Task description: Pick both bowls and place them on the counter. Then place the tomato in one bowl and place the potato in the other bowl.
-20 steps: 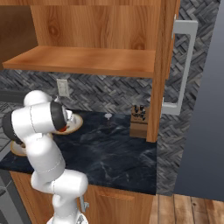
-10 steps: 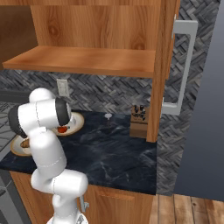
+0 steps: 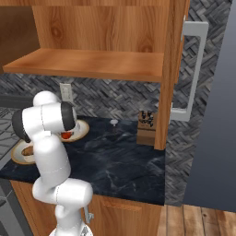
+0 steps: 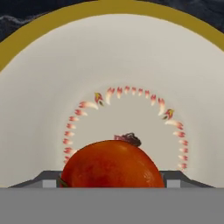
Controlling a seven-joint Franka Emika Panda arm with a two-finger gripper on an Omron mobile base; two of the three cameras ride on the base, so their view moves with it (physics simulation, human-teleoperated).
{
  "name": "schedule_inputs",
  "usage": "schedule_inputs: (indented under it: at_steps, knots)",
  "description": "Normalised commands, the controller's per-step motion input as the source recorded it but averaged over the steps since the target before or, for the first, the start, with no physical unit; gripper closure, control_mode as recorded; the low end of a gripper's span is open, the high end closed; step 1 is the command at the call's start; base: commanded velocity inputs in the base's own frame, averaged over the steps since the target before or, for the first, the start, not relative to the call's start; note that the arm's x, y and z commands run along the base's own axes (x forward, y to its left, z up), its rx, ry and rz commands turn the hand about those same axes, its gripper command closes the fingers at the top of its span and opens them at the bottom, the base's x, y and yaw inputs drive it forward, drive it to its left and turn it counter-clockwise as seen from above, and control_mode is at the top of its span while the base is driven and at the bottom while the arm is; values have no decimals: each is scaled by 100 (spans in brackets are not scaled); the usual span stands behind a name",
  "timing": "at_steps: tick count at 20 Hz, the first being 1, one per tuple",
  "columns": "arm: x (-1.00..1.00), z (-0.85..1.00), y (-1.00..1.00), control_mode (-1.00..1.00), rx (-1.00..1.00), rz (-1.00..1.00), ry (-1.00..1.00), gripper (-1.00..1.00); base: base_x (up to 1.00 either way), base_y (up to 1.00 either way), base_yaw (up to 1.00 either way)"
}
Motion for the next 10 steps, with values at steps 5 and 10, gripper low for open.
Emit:
schedule_inputs:
  at_steps: [5, 10]
  knots:
    - [0, 1, -4, -100, 0, 0, 1, -100, 0, 0, 0]
    - [-6, 10, -7, -100, 0, 0, 0, -100, 0, 0, 0]
